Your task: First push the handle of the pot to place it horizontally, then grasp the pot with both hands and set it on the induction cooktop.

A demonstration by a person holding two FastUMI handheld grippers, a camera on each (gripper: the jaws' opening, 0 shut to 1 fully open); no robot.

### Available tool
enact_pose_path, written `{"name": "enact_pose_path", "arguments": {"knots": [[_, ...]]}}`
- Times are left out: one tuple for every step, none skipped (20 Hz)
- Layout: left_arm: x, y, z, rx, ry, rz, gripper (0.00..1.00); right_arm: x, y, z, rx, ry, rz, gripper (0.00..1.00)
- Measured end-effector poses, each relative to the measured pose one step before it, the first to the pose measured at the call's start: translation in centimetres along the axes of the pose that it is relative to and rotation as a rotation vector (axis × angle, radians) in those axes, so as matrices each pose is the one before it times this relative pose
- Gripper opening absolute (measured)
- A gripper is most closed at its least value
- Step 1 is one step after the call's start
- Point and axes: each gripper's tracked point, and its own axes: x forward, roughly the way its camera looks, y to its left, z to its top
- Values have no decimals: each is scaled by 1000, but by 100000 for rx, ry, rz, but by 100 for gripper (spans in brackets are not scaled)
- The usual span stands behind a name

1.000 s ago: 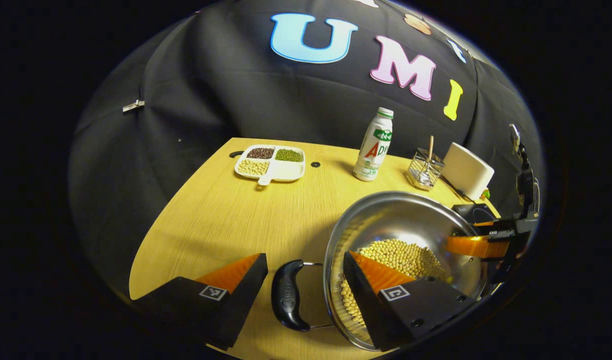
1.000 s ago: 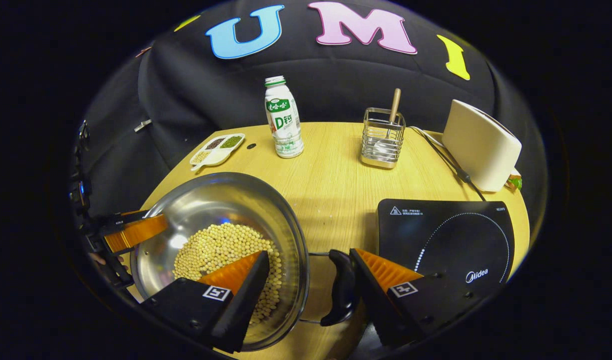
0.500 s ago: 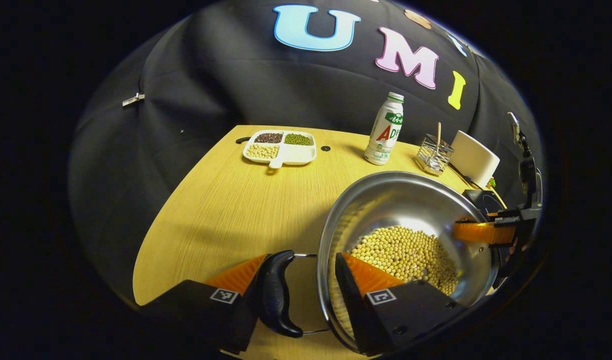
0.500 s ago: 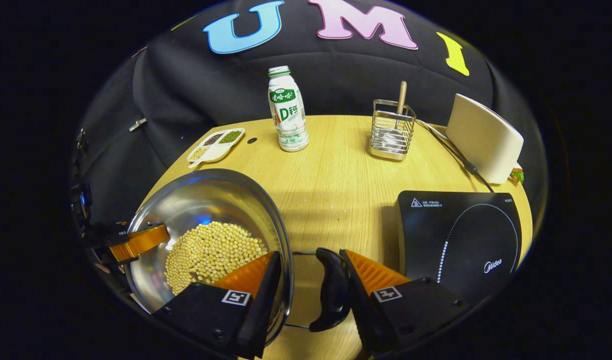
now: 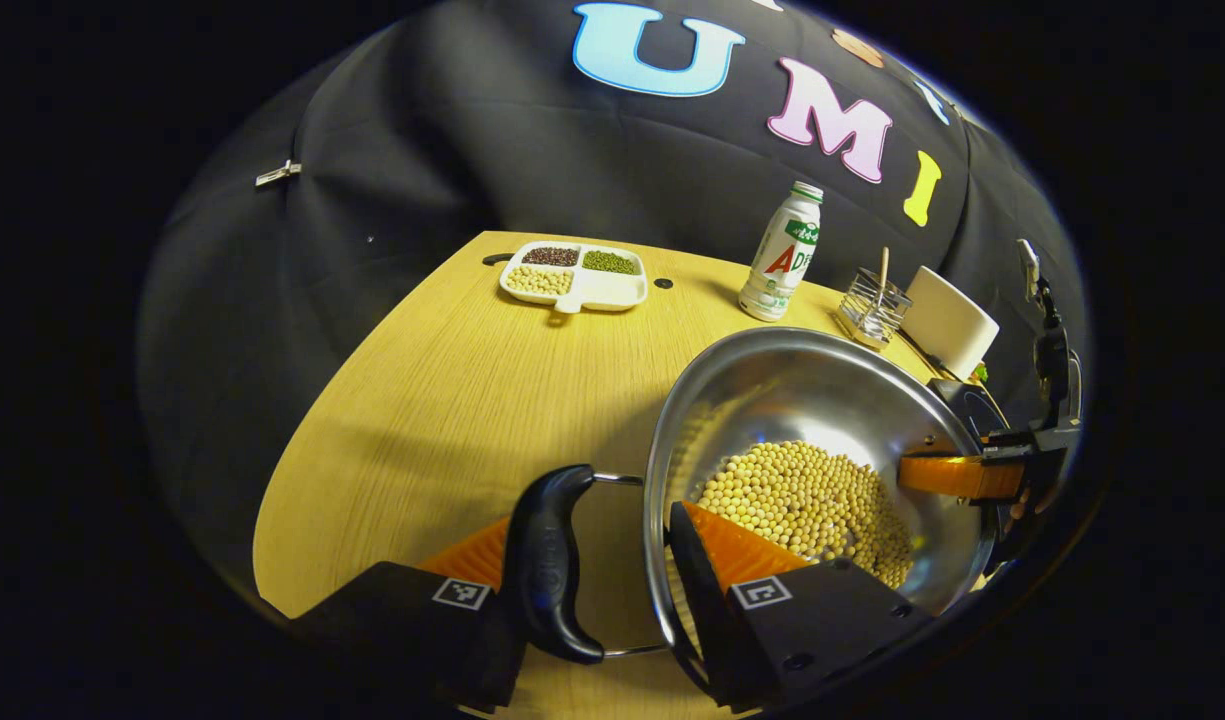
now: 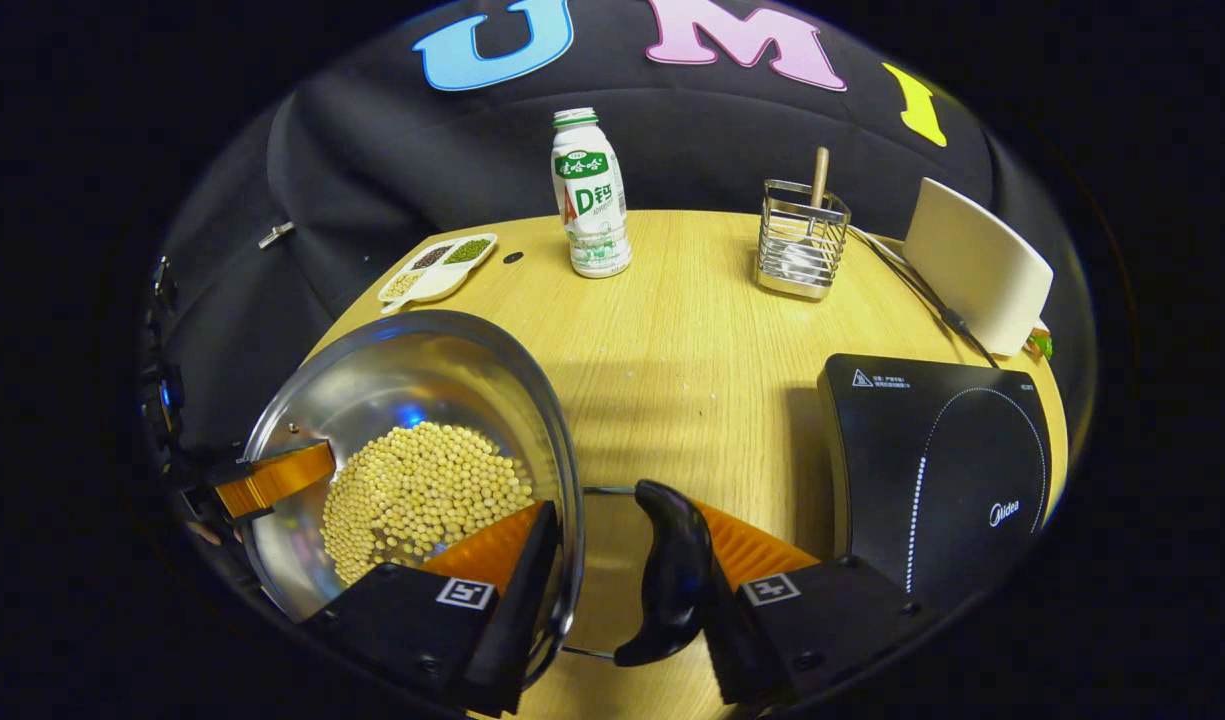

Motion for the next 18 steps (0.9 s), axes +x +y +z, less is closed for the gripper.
{"name": "enact_pose_path", "arguments": {"knots": [[25,-13,127,-76,-21,-120,72,-26,77,-78,260,-63,112,73],[-5,18,115,-255,143,65,72,-131,-44,35,-64,-248,132,73],[-80,80,34,-395,-526,-134,72,98,30,-181,-149,-213,88,71],[77,10,37,-682,29,5,72,-18,44,16,-476,-216,148,71],[81,36,-50,-602,-95,125,71,-36,-10,-41,-664,-334,297,71],[-125,-76,117,-419,26,7,72,159,-64,7,1257,-387,-362,71],[44,56,-84,-167,65,163,71,-277,-6,-5,236,4,464,70],[-33,-19,17,-249,-18,151,70,170,10,-19,1199,66,-191,70],[-84,44,105,-382,-290,338,69,-136,64,-51,-28,157,328,68],[-54,-65,-19,-621,151,436,68,-31,-30,85,-266,-324,-228,64],[-115,63,-45,-65,231,511,67,-101,36,56,-725,-225,192,68],[-272,29,-104,-298,446,255,66,162,37,-86,1334,327,-169,67],[-63,-31,-136,-660,331,114,65,-281,10,-97,-159,784,530,65],[-302,-14,-224,-854,706,114,64,-143,-18,-73,-272,450,-214,65],[-319,-52,-149,-356,653,17,64,-345,-30,-38,-410,320,-310,65],[-362,-161,-15,-517,257,-68,63,-433,-13,22,32,308,-45,65],[-505,-142,163,151,122,65,63,-548,107,169,42,-7,250,65],[-581,-179,329,248,-487,307,63,-538,56,284,-141,-147,289,65]]}}
